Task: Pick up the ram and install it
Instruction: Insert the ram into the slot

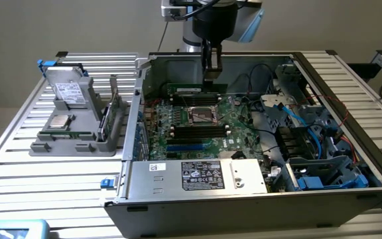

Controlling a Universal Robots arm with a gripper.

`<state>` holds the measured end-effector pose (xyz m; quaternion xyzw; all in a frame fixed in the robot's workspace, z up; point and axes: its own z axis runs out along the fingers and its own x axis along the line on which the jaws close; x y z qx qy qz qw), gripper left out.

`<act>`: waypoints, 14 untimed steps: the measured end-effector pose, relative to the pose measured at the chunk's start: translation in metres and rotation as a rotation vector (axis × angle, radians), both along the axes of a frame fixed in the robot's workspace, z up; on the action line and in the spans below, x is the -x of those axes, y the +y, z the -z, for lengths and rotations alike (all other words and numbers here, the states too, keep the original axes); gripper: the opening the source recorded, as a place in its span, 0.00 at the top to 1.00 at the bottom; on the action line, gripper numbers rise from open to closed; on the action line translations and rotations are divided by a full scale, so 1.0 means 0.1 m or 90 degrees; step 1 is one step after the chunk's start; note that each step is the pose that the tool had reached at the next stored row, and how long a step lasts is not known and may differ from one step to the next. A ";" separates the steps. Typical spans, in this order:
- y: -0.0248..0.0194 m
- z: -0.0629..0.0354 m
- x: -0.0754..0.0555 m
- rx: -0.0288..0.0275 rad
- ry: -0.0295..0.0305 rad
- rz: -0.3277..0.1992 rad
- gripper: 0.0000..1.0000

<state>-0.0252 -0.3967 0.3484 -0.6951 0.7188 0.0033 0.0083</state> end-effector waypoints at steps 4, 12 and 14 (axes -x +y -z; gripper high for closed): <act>0.005 0.052 -0.02 0.0021 -0.0012 0.000 0.88; 0.010 0.130 -0.04 0.0136 -0.0039 0.000 0.88; 0.010 0.146 -0.04 0.0139 -0.0041 0.000 0.88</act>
